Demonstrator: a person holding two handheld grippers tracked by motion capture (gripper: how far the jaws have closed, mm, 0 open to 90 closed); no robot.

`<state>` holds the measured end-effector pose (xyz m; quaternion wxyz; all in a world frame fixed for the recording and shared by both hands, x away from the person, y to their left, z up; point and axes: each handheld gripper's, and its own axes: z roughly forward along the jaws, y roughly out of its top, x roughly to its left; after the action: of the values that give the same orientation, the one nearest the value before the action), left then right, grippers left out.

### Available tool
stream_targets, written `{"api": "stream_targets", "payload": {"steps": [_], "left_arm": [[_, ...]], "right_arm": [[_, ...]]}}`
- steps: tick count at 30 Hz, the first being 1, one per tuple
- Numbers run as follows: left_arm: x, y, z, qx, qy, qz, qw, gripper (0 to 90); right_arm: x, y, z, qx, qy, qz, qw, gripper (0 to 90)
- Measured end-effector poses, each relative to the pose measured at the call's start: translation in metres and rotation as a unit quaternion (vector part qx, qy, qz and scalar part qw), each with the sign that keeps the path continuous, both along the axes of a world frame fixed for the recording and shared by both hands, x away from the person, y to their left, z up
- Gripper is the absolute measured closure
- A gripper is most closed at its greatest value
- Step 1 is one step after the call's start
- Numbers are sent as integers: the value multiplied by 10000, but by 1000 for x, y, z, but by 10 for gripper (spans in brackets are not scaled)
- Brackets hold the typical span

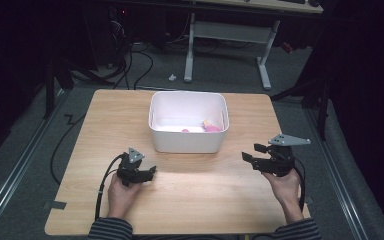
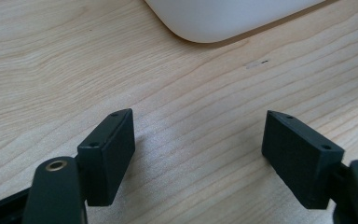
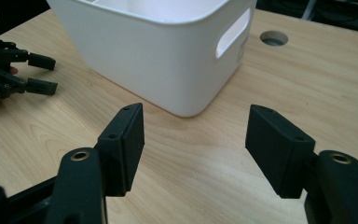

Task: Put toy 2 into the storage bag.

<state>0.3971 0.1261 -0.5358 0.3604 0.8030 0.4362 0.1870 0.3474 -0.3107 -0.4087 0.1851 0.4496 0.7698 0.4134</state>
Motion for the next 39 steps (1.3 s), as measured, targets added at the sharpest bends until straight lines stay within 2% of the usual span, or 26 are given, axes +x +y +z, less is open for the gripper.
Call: {"api": "stream_targets", "payload": {"steps": [8, 16, 22, 24, 25, 30, 31, 35, 39], "left_arm": [[0, 0, 0, 2, -2, 2, 10000, 258], [0, 0, 0, 4, -2, 3, 10000, 257], [0, 0, 0, 6, -1, 3, 10000, 258], [0, 0, 0, 5, 0, 3, 10000, 257], [0, 0, 0, 6, 0, 2, 10000, 257], [0, 0, 0, 6, 0, 2, 10000, 257], [0, 0, 0, 6, 0, 2, 10000, 257], [0, 0, 0, 5, -1, 3, 10000, 257], [0, 0, 0, 6, -1, 2, 10000, 257]], "right_arm": [[-7, -8, -30, 282, 105, -190, 9994, 377], [-5, -8, -57, 322, 162, -328, 9988, 378], [0, -3, -78, 180, 251, -410, 9987, 378], [1, -2, -80, 143, 281, -430, 9986, 378], [3, 0, -86, 54, 298, -438, 9986, 377], [4, 4, -92, -50, 350, -489, 9982, 377], [6, 6, -96, -144, 344, -470, 9982, 377], [8, 10, -104, -261, 425, -489, 9976, 375], [10, 14, -110, -390, 405, -512, 9971, 374]]}}
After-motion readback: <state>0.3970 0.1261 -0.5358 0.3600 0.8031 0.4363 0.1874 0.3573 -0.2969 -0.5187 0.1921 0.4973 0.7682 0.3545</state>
